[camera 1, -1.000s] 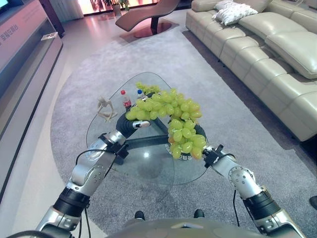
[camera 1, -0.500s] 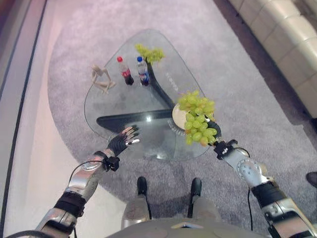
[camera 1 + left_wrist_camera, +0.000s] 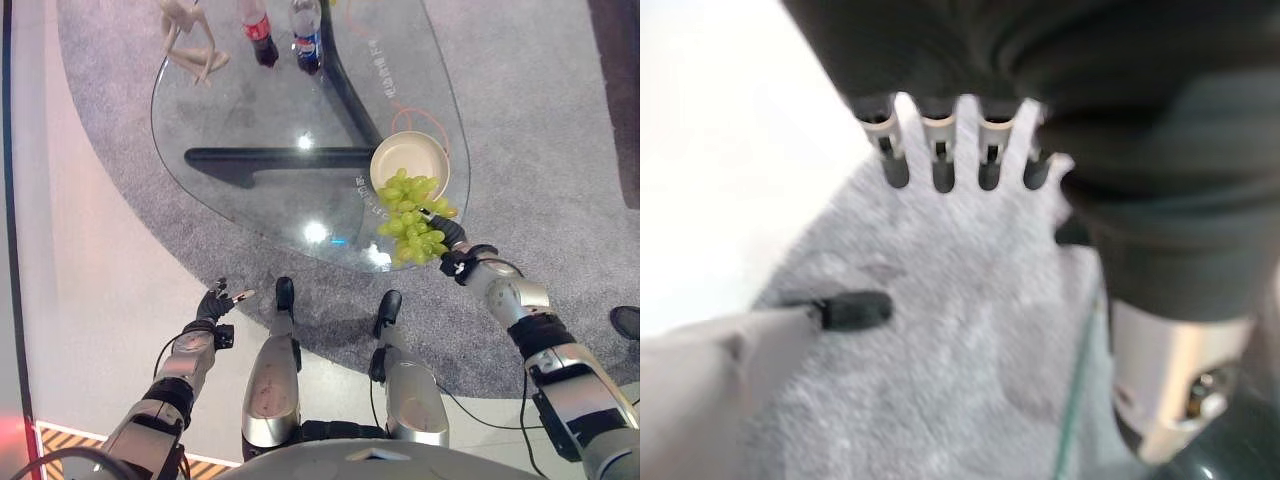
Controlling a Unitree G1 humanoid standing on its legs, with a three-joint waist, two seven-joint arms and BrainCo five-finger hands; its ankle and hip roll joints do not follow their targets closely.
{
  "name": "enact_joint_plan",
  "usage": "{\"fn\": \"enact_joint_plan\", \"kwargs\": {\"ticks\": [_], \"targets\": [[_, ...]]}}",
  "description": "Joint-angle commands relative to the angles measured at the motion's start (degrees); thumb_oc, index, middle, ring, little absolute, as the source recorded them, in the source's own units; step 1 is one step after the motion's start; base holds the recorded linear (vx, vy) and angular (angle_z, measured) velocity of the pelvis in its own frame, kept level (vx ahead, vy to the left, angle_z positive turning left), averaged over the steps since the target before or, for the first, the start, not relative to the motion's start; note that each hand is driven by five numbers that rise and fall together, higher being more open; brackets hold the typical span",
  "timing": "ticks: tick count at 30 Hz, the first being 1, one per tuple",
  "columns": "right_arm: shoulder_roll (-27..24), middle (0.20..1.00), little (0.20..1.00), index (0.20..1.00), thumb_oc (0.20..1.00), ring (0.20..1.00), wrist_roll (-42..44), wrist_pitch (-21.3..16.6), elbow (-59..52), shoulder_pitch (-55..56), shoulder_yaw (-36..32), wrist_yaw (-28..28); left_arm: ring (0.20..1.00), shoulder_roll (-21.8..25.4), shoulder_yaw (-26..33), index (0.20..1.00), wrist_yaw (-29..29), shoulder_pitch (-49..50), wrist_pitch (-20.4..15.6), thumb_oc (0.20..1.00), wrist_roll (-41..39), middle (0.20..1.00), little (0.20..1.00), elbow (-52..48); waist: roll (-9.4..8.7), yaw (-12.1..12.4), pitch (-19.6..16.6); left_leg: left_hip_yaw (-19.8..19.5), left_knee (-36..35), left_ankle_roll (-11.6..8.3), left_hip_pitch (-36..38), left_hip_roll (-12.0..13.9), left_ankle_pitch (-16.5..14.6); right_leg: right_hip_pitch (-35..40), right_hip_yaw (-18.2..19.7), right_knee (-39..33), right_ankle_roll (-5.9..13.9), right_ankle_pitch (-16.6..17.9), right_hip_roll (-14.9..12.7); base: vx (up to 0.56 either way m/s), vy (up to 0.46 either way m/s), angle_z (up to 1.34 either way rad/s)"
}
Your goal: Pick up fruits into the plate
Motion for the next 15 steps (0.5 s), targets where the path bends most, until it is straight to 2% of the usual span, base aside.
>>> {"fn": "enact_joint_plan", "kwargs": {"ticks": [1, 3, 7, 9, 14, 15], "targets": [[-4.2, 0.2, 0.2, 0.2, 0.2, 0.2, -6.7, -3.9, 3.4, -7.5, -0.8, -3.1, 1.0, 1.1, 0.8, 1.0, 3.1, 0.3, -2.5, 1.0, 3.4, 1.0, 1.0, 3.1, -1.23, 0.7, -0.6, -0.3, 6.9, 2.99, -7.5, -6.5, -6.3, -9.4, 1.7, 14.2, -1.41, -8.7, 0.2, -0.02, -0.002, 0.05], [-5.1, 0.2, 0.2, 0.2, 0.2, 0.2, -10.2, -4.9, 7.0, -10.0, -0.7, -4.2, 1.0, 1.1, 0.5, 1.0, 3.5, 0.0, -2.7, 1.0, 3.3, 1.0, 1.0, 3.3, -1.12, 1.2, -0.6, -0.4, 7.8, 3.19, -9.3, -6.7, -6.5, -11.1, 1.5, 15.1, -1.48, -8.8, 0.1, 0.0, 0.0, 0.0], [-8.1, 0.2, 0.2, 0.2, 0.2, 0.2, -18.0, -7.3, 12.4, -15.6, 1.4, -10.3, 1.0, 1.0, -1.4, 1.0, 4.7, 0.4, -3.1, 1.0, 2.9, 1.0, 1.0, 2.1, -0.15, 2.5, -0.6, -0.9, 9.3, 3.68, -13.2, -7.4, -6.6, -14.9, 0.7, 17.0, -1.55, -9.1, -0.2, 0.0, -0.004, 0.01], [-9.7, 0.2, 0.2, 0.2, 0.2, 0.2, -24.1, -8.1, 13.4, -19.0, 2.7, -15.7, 1.0, 1.3, -2.5, 1.0, 4.9, 1.0, -3.8, 1.0, 2.8, 1.0, 1.0, 1.0, 0.58, 3.2, -0.6, -1.2, 10.0, 4.0, -15.7, -8.0, -6.3, -17.6, 0.0, 18.2, -1.47, -9.0, -0.5, -0.02, -0.012, 0.09], [-12.6, 0.2, 0.2, 0.2, 0.2, 0.2, -32.9, -7.3, 14.1, -23.7, 5.7, -21.8, 1.0, 1.5, -3.6, 1.0, 5.1, 1.9, -4.5, 1.0, 2.3, 1.0, 1.0, -0.3, 1.6, 4.0, -0.6, -1.3, 11.8, 4.4, -19.2, -8.8, -6.4, -21.3, -0.5, 20.5, -1.34, -9.2, -1.3, 0.01, 0.023, 0.08], [-13.3, 0.2, 0.2, 0.2, 0.2, 0.2, -37.6, -7.2, 14.5, -24.8, 6.6, -23.7, 1.0, 1.5, -3.9, 1.0, 5.1, 2.0, -4.6, 1.0, 2.3, 1.0, 1.0, -0.7, 1.91, 4.1, -0.6, -1.3, 12.4, 4.48, -20.3, -9.0, -6.4, -22.4, -0.5, 21.1, -1.32, -9.2, -1.4, 0.02, 0.04, 0.11]]}}
